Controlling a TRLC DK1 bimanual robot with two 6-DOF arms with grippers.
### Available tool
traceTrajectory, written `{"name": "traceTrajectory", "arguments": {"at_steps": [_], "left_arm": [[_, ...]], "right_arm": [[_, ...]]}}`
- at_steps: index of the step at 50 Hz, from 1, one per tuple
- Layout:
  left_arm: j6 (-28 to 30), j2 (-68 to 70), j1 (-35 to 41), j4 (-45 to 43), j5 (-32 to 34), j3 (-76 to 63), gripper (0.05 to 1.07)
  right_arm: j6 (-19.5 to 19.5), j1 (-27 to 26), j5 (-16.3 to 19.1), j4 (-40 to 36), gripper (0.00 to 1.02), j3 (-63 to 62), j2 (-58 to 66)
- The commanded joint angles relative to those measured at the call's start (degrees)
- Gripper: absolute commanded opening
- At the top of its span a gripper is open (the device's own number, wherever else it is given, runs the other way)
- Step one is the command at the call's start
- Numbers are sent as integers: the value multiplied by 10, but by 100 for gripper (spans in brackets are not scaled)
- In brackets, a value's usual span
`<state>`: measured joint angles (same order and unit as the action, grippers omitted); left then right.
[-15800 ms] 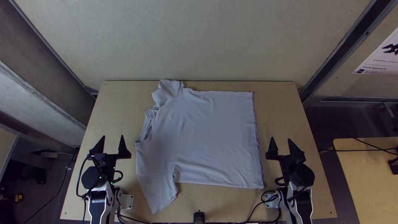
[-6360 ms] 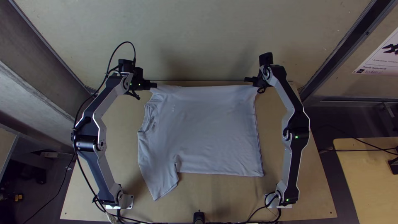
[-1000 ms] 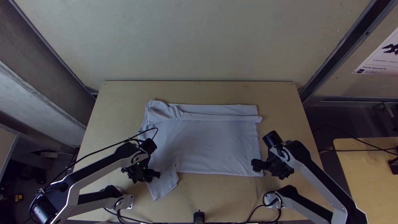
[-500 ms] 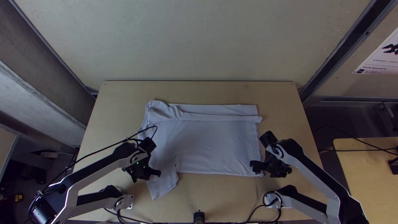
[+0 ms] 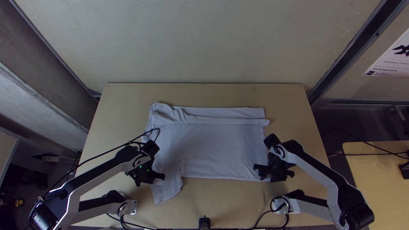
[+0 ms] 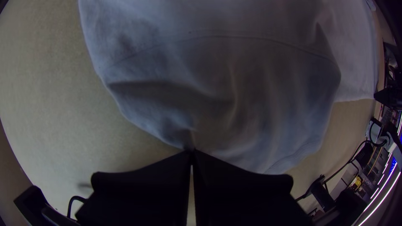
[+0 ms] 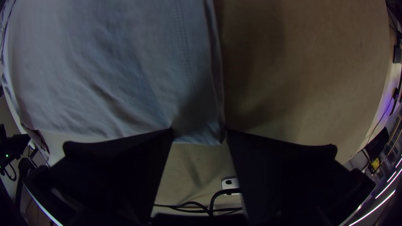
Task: Fold the t-shirt
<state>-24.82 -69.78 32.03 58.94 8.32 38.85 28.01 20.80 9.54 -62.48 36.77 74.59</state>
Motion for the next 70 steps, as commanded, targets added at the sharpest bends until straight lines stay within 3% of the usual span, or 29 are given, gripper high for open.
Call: {"name": "traceTrajectory", "arguments": {"at_steps": [1,3,20,35,41,70], "left_arm": [[5,10,-7,0,-4,-9,8],[5,10,-10,0,-4,-7,8],[7,49,-66,17,-6,47,8],[86,97,-166,21,-15,111,8],[115,106,-196,21,-15,119,8],[149,49,-237,-7,-16,240,8]], "right_arm": [[-16,6,0,25,12,-22,0],[-17,6,-9,43,2,-23,-9],[-23,-1,-57,51,3,-15,-95],[-35,-8,-112,31,3,-14,-143],[-43,-36,-113,31,3,-1,-150],[-42,-63,-131,75,3,96,-85]]}}
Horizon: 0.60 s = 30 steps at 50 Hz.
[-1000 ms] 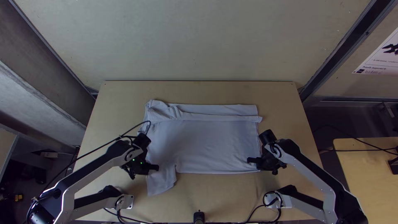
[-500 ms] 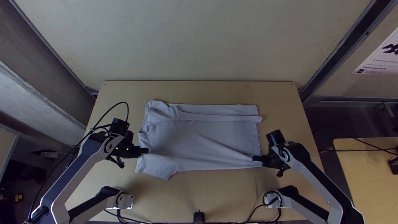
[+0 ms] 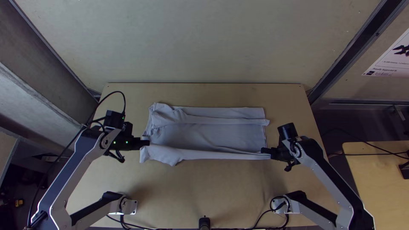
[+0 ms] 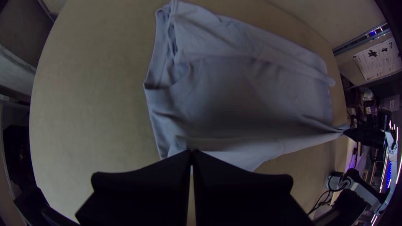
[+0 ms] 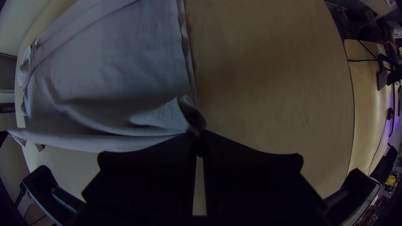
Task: Fold the t-shirt
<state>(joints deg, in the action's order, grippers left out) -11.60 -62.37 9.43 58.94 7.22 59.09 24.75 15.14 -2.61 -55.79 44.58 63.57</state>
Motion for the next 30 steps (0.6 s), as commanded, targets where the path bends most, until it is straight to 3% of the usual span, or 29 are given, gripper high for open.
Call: {"name": "traceTrajectory", "arguments": {"at_steps": [1,30], "left_arm": [[18,-30,-13,-8,-5,45,8],[64,-195,-63,-23,-5,217,8]], "right_arm": [[-9,-6,-10,9,3,21,31],[-8,-9,-10,40,3,184,212]]}}
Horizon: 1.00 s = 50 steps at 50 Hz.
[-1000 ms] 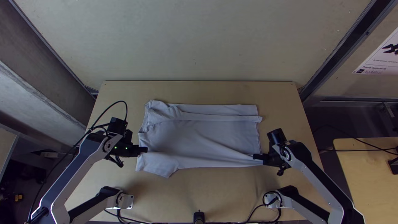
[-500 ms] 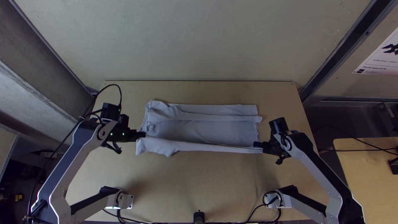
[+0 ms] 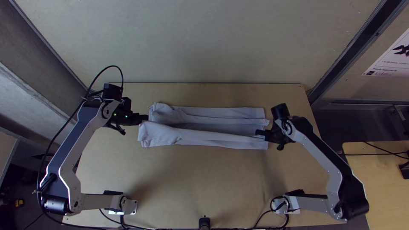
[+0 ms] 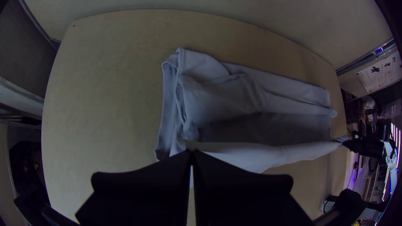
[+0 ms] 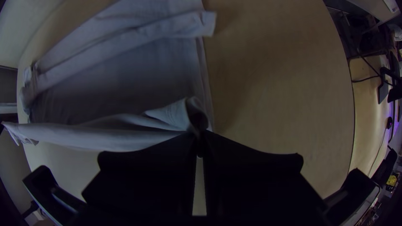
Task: Fold the t-shirt
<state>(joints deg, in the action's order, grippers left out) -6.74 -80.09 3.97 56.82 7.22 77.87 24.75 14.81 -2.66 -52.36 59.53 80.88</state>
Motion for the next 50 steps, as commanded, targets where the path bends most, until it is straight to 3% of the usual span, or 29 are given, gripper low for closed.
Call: {"name": "traceTrajectory", "arguments": {"at_steps": [1,50], "left_arm": [[16,-22,-8,-2,-5,32,8],[23,-230,-17,-102,-5,124,8]], "right_arm": [[-8,-6,-9,8,3,41,46],[-24,-57,-10,49,3,298,342]]}}
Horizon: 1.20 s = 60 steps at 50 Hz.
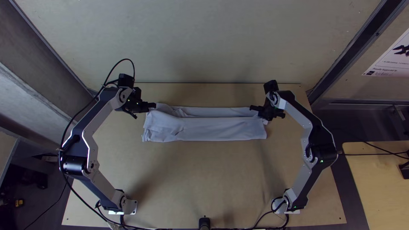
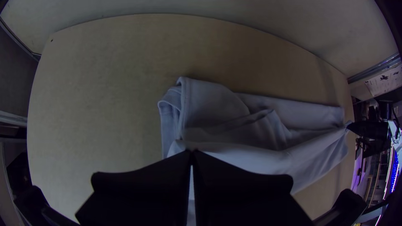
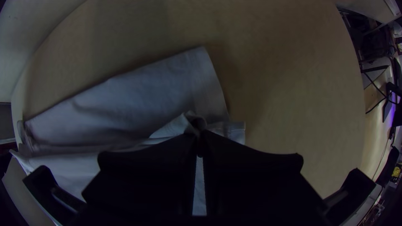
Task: Fold the t-shirt
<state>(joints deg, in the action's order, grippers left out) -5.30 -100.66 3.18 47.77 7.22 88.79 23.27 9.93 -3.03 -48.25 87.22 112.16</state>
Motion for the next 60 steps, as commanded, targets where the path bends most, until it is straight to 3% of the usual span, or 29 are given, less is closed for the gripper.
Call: {"name": "traceTrajectory", "arguments": {"at_steps": [1,12,14,18,19,22,26,31,35,41,50,60], "left_arm": [[8,-28,-9,-16,-5,15,8],[0,-61,-11,-52,-5,21,9],[-1,-68,-11,-59,-5,21,27],[-6,-80,-10,-62,-5,21,102],[-8,-83,-10,-63,-5,22,104],[-12,-86,-10,-73,-5,18,103],[-24,-85,-12,-84,-5,17,103],[-40,-74,-20,-86,8,20,103],[-52,-58,-34,-83,43,18,103],[-58,-32,-52,-62,97,9,103],[-51,15,-87,-52,185,-38,103],[3,33,-126,-24,271,-91,103]], "right_arm": [[-10,-9,-7,9,3,23,32],[-24,-13,-22,35,4,30,51],[-24,-14,-22,35,13,30,51],[-32,-14,-22,35,35,28,46],[-39,-14,-22,35,41,27,46],[-57,-13,-22,28,59,25,42],[-77,-13,-22,19,74,21,30],[-77,-15,-22,11,79,8,-10],[-79,-15,-22,12,88,2,-47],[-78,-16,-31,5,89,1,-97],[-79,-14,-31,-8,98,-12,-167],[-93,-17,-30,-8,98,-18,-242]]}}
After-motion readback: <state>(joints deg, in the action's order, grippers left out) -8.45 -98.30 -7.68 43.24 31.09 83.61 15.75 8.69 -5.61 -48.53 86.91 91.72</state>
